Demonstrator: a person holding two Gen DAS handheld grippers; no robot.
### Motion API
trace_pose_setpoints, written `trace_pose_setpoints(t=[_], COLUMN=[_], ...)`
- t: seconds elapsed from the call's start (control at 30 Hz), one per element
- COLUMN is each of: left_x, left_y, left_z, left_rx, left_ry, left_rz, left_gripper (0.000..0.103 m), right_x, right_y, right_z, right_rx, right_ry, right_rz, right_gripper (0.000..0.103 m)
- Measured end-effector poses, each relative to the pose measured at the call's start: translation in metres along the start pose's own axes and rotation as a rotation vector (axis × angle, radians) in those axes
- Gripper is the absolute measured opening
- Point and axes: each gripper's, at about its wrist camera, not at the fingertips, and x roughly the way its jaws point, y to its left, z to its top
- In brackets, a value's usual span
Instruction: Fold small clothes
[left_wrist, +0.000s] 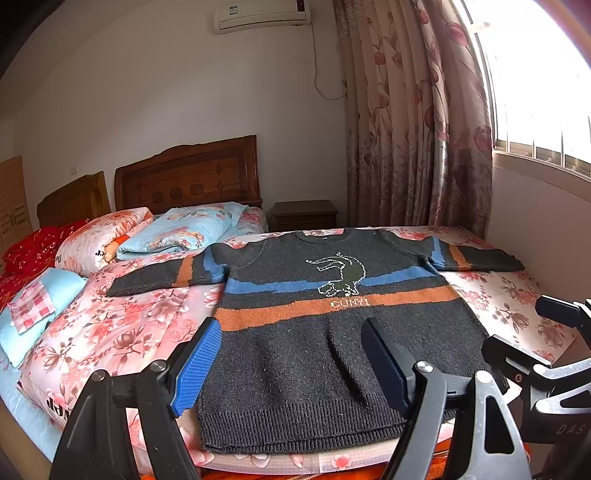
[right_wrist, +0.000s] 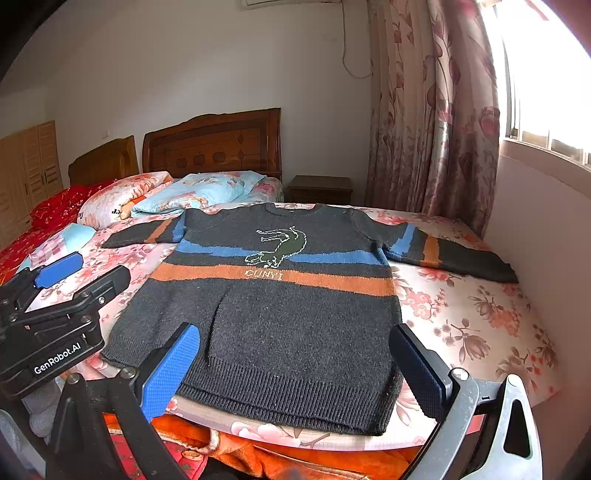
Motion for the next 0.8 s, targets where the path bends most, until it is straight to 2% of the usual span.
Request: trace_pose_setpoints(t=[0.8], left_x=[-0.0004], left_y=[-0.0003], left_z=[-0.0001], left_rx=[-0.005], left_ry=[0.006], left_rz=[-0.001], left_gripper=[0.079], right_x=[-0.0005], right_y=[-0.0056], right_z=[0.0012], right_rx=[0.020], right_ry=[0.007], right_rz=[0.006], right_gripper=[0.103])
